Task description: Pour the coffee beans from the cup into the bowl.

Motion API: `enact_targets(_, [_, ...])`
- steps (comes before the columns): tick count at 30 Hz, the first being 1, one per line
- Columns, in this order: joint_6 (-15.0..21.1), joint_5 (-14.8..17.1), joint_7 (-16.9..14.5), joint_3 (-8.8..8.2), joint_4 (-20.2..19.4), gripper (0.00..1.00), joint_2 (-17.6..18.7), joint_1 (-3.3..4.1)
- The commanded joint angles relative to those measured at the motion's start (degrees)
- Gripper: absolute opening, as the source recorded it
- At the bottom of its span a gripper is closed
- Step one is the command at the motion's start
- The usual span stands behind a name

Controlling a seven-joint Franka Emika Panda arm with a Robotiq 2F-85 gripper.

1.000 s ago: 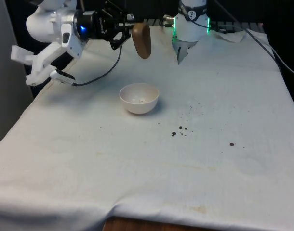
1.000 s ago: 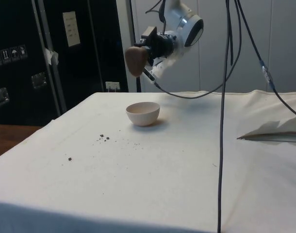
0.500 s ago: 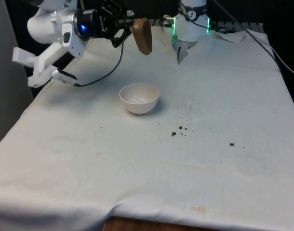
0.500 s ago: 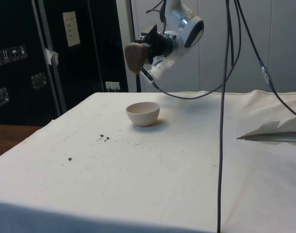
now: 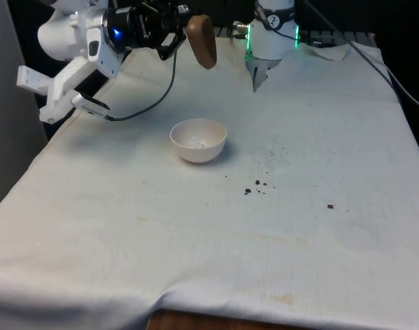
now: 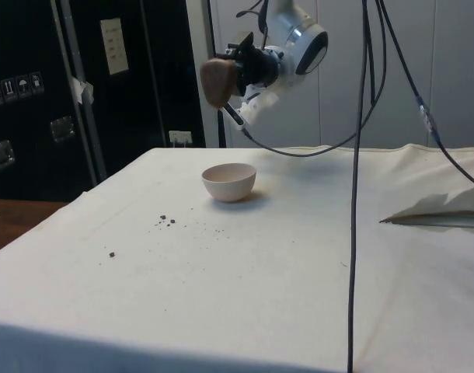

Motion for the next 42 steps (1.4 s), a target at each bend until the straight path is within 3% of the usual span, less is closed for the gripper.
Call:
enact_targets(1, [-0.46, 0.52, 0.80, 0.52, 0.23, 0.00, 0.17, -0.52])
enact_targets(6, [-0.97, 0.86, 1.03, 0.40, 0.34, 0.00, 0.34, -0.52])
enact_targets(7, [-0.63, 0.46, 0.17, 0.00, 0.00, 0.00, 0.17, -0.06])
enact_targets(8, [-1.09, 0.86, 1.03, 0.40, 0.34, 0.00, 0.34, -0.57])
enact_targets(16, [-1.72, 0.86, 0.69, 0.34, 0.11, 0.00, 0.23, -0.52])
enact_targets(17, [-1.43, 0.52, 0.06, 0.00, -0.06, 0.00, 0.17, -0.11])
enact_targets(18, [-1.78, 0.80, 0.63, 0.29, 0.06, 0.00, 0.23, -0.46])
enact_targets(26, [-1.78, 0.52, -0.23, 0.00, -0.06, 0.00, 0.17, -0.11])
enact_targets(42, [-1.83, 0.52, -0.74, 0.06, -0.11, 0.00, 0.23, -0.11])
